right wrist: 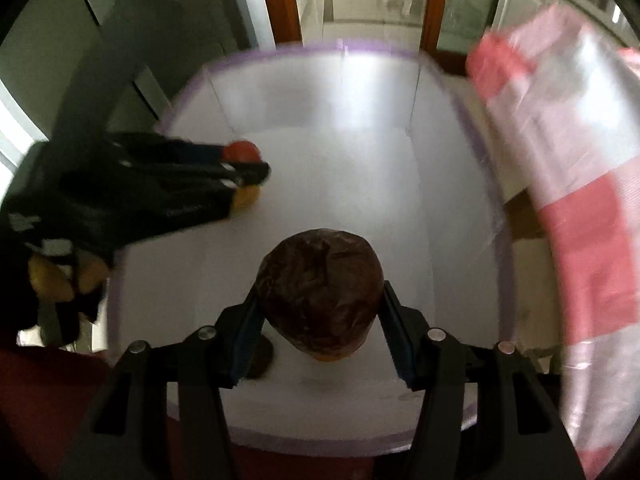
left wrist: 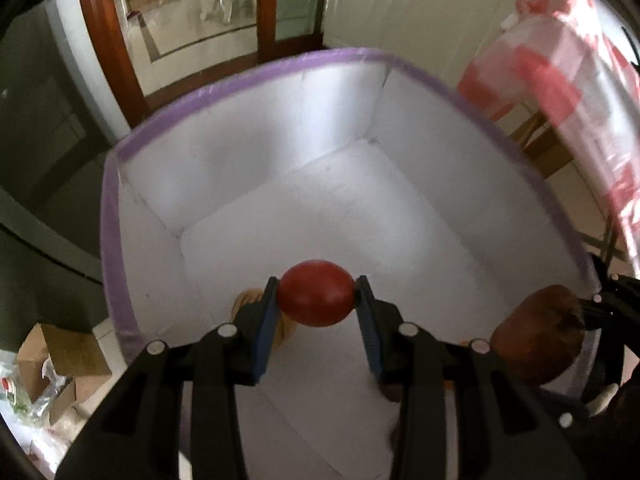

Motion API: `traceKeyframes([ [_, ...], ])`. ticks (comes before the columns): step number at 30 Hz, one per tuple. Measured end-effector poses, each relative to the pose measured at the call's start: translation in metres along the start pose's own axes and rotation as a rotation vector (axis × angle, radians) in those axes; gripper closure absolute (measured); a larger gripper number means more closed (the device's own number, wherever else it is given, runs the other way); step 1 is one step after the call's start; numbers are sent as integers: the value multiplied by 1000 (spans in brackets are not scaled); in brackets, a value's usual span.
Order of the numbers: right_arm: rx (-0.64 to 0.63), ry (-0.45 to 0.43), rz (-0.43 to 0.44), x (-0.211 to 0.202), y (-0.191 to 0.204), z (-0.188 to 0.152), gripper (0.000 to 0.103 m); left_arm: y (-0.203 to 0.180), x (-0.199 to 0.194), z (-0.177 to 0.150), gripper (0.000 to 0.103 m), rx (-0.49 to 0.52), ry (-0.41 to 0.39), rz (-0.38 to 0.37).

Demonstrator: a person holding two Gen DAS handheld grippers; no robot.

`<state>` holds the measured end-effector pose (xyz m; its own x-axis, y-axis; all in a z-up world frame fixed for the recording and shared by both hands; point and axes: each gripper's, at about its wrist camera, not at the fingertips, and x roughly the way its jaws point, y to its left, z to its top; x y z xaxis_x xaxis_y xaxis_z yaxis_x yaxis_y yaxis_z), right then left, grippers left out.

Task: Organize fruits
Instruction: 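Open both tools over the white box to drop the apple and tomato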

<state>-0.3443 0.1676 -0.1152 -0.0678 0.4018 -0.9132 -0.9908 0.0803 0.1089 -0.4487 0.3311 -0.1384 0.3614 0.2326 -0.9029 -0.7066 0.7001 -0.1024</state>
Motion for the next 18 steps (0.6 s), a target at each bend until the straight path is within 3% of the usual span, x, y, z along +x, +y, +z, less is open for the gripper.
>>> traceKeyframes([
  [4,-20,88,-7,30,-3,-12,47,-1,0,5,65,15,2,25],
  [18,-116,70,-28,32,10,-1,47,-1,9,5,63,-15,54,82],
])
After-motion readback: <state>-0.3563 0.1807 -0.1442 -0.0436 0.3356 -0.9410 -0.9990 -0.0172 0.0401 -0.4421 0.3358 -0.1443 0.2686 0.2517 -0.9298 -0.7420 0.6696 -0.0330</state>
